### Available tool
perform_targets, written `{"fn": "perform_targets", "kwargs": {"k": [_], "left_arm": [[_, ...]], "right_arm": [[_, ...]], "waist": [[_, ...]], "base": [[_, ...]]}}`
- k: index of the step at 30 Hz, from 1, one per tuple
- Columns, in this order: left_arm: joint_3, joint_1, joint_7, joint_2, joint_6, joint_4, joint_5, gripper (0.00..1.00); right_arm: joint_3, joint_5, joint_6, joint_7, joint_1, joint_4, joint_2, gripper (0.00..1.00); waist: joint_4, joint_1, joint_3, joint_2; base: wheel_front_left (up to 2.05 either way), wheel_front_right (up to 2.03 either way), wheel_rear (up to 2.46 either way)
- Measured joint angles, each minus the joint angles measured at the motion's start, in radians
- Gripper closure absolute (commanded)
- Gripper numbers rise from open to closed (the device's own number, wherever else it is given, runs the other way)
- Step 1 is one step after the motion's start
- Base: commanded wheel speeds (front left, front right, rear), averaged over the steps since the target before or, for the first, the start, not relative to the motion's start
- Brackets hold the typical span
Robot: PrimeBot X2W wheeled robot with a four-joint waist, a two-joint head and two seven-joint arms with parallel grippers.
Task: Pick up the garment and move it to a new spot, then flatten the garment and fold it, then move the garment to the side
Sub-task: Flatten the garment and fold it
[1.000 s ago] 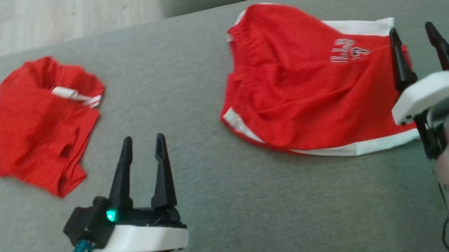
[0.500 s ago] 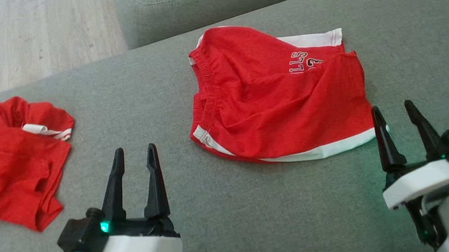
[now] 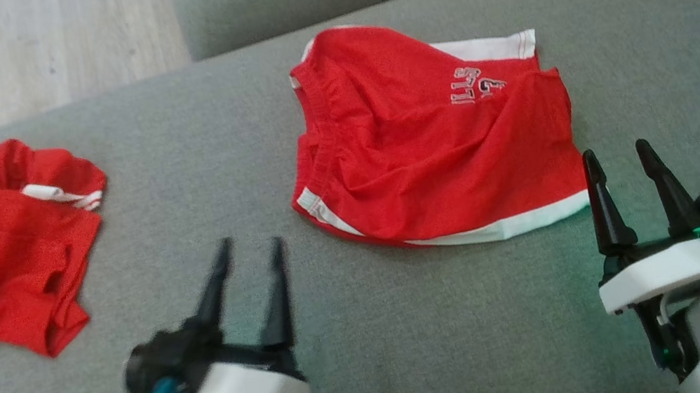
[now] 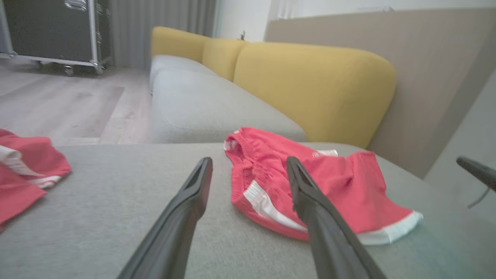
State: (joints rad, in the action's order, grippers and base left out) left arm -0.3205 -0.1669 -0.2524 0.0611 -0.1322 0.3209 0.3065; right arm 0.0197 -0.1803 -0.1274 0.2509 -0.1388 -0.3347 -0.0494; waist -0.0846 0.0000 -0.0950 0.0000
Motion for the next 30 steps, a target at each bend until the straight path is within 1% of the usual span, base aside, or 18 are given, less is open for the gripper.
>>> {"fn": "perform_targets", "kwargs": {"k": [3,5,8,12,16,22,24,30], "left_arm": [[-0.09,-0.069,0.0,0.03,0.0,0.072,-0.001,0.0],[-0.15,-0.133,0.003,0.063,0.0,0.137,0.0,0.0],[-0.214,-0.225,0.027,0.099,0.0,0.221,0.007,0.0],[-0.305,-0.331,0.06,0.125,0.0,0.31,0.041,0.0],[-0.403,-0.407,0.076,0.151,0.0,0.366,0.092,0.0],[-0.458,-0.488,0.058,0.187,0.0,0.444,0.142,0.0],[-0.475,-0.506,0.056,0.19,0.0,0.462,0.153,0.0],[-0.571,-0.536,0.073,0.196,0.0,0.489,0.205,0.0]], "right_arm": [[-0.001,0.006,0.0,0.0,-0.01,-0.001,0.0,0.0],[-0.004,0.006,0.0,0.0,-0.019,-0.001,0.0,0.0],[-0.002,0.006,0.0,0.0,-0.025,-0.001,0.001,0.0],[0.001,0.004,0.0,0.0,-0.041,-0.002,0.001,0.0],[0.003,0.004,0.0,0.0,-0.059,-0.002,0.001,0.0],[0.005,-0.004,0.0,0.0,-0.07,-0.002,0.001,0.0],[0.007,-0.005,0.0,0.0,-0.076,-0.002,0.001,0.0],[0.007,-0.013,0.0,0.0,-0.079,-0.002,0.001,0.0]], "waist": [[-0.009,0.0,-0.025,0.0],[-0.017,0.0001,-0.041,0.0],[-0.031,0.0001,-0.064,0.0],[-0.052,0.0002,-0.094,0.0],[-0.074,0.0002,-0.12,0.0],[-0.104,0.0001,-0.153,0.0],[-0.112,0.0001,-0.161,0.0],[-0.129,0.0,-0.173,0.0]], "base": [[0.0,0.0,0.0],[0.0,0.0,0.0],[0.0,0.0,0.0],[0.0,0.0,0.0],[0.0,0.0,0.0],[0.0,0.0,0.0],[0.0,0.0,0.0],[0.0,0.0,0.0]]}}
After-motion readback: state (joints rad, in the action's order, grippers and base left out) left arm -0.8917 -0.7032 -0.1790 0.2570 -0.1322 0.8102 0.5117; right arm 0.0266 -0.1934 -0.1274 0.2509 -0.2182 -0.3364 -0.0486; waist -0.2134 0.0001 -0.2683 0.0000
